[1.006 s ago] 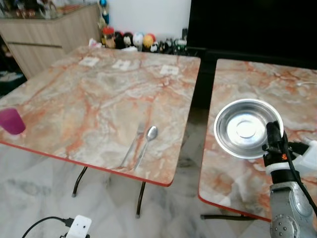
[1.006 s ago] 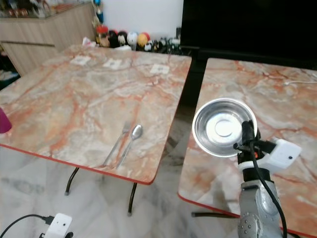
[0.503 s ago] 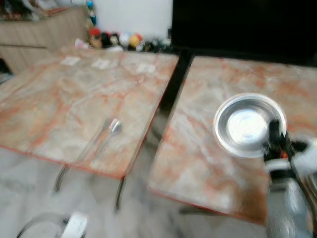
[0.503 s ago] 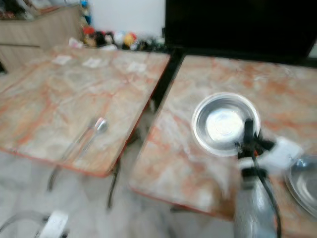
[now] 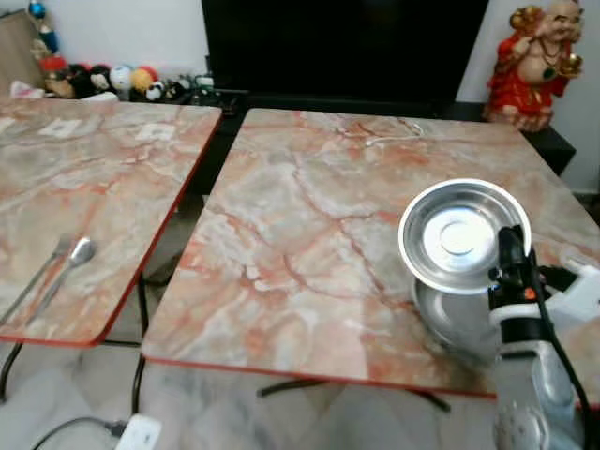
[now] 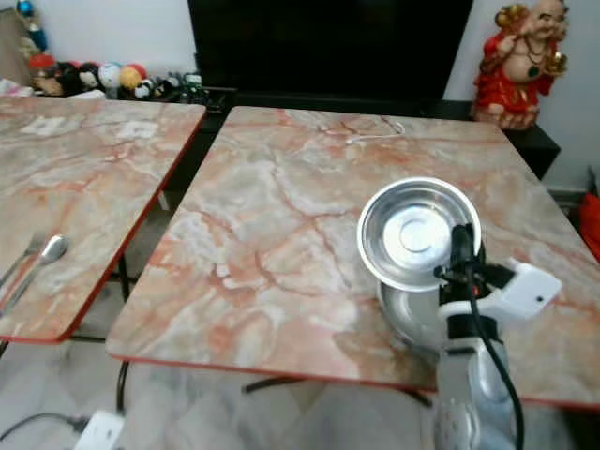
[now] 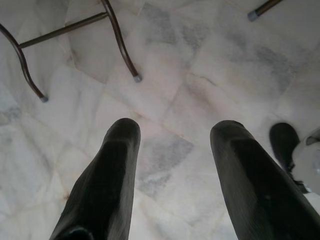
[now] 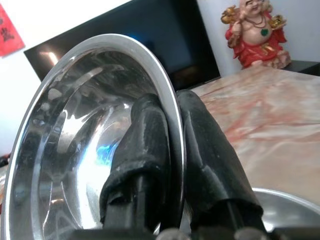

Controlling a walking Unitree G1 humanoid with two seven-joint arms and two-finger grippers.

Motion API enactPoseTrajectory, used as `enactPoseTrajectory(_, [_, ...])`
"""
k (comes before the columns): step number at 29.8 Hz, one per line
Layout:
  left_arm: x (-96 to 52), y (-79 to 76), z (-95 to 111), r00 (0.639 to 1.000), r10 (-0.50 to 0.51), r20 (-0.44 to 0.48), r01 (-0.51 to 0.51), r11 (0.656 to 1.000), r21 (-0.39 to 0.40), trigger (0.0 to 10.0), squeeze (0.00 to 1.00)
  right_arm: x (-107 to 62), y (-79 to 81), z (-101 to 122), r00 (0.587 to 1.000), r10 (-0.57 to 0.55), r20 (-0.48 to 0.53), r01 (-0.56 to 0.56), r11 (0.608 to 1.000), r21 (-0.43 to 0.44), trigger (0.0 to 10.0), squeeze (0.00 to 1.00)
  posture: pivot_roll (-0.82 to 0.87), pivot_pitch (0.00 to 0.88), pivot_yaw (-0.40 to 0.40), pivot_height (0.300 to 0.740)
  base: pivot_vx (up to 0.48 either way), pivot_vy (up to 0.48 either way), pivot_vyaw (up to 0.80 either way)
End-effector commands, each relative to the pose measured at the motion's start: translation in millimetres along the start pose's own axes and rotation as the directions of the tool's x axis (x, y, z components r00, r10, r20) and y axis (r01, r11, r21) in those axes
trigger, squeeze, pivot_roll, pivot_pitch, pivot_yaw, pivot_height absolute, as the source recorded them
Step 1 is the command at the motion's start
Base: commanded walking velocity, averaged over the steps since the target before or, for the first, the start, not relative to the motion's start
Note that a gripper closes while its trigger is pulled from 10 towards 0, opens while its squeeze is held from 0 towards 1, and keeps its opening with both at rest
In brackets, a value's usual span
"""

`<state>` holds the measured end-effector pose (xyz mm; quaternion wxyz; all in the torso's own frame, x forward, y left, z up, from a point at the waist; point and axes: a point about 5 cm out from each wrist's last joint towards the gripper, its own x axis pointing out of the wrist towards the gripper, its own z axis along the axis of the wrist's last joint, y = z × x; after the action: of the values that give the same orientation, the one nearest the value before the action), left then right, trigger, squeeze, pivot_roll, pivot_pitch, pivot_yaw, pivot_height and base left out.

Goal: Setting the table

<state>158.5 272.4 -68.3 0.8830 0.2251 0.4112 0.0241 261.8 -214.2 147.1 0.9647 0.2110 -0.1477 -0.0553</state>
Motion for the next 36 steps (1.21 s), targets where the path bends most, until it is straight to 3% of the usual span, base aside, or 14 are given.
enactPoseTrajectory(1, [-0.6, -4.2, -2, 1.0, -0.011, -0.012, 0.011, 1.0, -0.005, 10.0, 0.0, -1.7, -8.3, 8, 0.999, -0.035, 0.029, 0.035, 0.999, -0.007, 10.0, 0.0, 0.09, 0.0, 0.007, 0.74, 0.0, 0.0, 0.0])
enactPoseTrajectory(9, [1.2, -6.0, 2, 1.0, -0.015, -0.009, 0.015, 1.0, -0.006, 10.0, 0.0, -0.7, -15.7, 6, 0.995, -0.099, 0.008, 0.099, 0.995, 0.015, 10.0, 0.0, 0.09, 0.0, 0.004, 0.74, 0.0, 0.0, 0.0])
enactPoseTrajectory(12, [1.9, -7.1, 4, 1.0, -0.015, -0.007, 0.015, 1.0, -0.009, 10.0, 0.0, 2.9, -17.3, -3, 0.992, -0.096, -0.084, 0.092, 0.995, -0.048, 10.0, 0.0, 0.09, 0.0, 0.004, 0.74, 0.0, 0.0, 0.0])
enactPoseTrajectory(17, [2.1, -8.8, 5, 1.0, -0.015, -0.005, 0.015, 1.0, -0.01, 10.0, 0.0, 6.0, -22.2, -4, 0.986, -0.103, -0.134, 0.093, 0.992, -0.081, 10.0, 0.0, 0.09, 0.0, 0.0, 0.74, 0.0, 0.0, 0.0])
enactPoseTrajectory(20, [2.0, -9.2, 5, 1.0, -0.016, -0.005, 0.016, 1.0, -0.013, 10.0, 0.0, 9.9, -25.1, 0, 0.985, -0.126, -0.121, 0.12, 0.991, -0.056, 10.0, 0.0, 0.08, 0.0, -0.001, 0.74, 0.0, 0.0, 0.0])
enactPoseTrajectory(24, [1.4, -10.0, 3, 1.0, -0.019, -0.007, 0.019, 1.0, -0.015, 10.0, 0.0, 20.5, -29.2, -1, 0.962, -0.146, -0.232, 0.132, 0.989, -0.072, 10.0, 0.0, 0.08, 0.002, -0.002, 0.74, 0.0, 0.0, 0.0])
enactPoseTrajectory(27, [1.0, -10.0, 2, 1.0, -0.019, -0.007, 0.019, 1.0, -0.016, 10.0, 0.0, 24.7, -33.6, 4, 0.955, -0.167, -0.247, 0.163, 0.986, -0.036, 10.0, 0.0, 0.08, 0.001, -0.002, 0.74, 0.0, 0.0, 0.0])
enactPoseTrajectory(30, [0.9, -10.0, 2, 1.0, -0.02, -0.008, 0.019, 1.0, -0.017, 10.0, 0.0, 24.0, -41.0, -2, 0.92, -0.186, -0.344, 0.178, 0.982, -0.056, 10.0, 0.0, 0.08, 0.003, -0.002, 0.74, 0.0, 0.0, 0.0])
enactPoseTrajectory(36, [0.9, -9.1, 2, 1.0, -0.016, -0.006, 0.016, 1.0, -0.02, 10.0, 0.0, 24.4, -43.1, -3, 0.905, -0.169, -0.391, 0.187, 0.982, 0.009, 10.0, 0.0, 0.09, 0.006, -0.005, 0.74, 0.0, 0.0, 0.0])
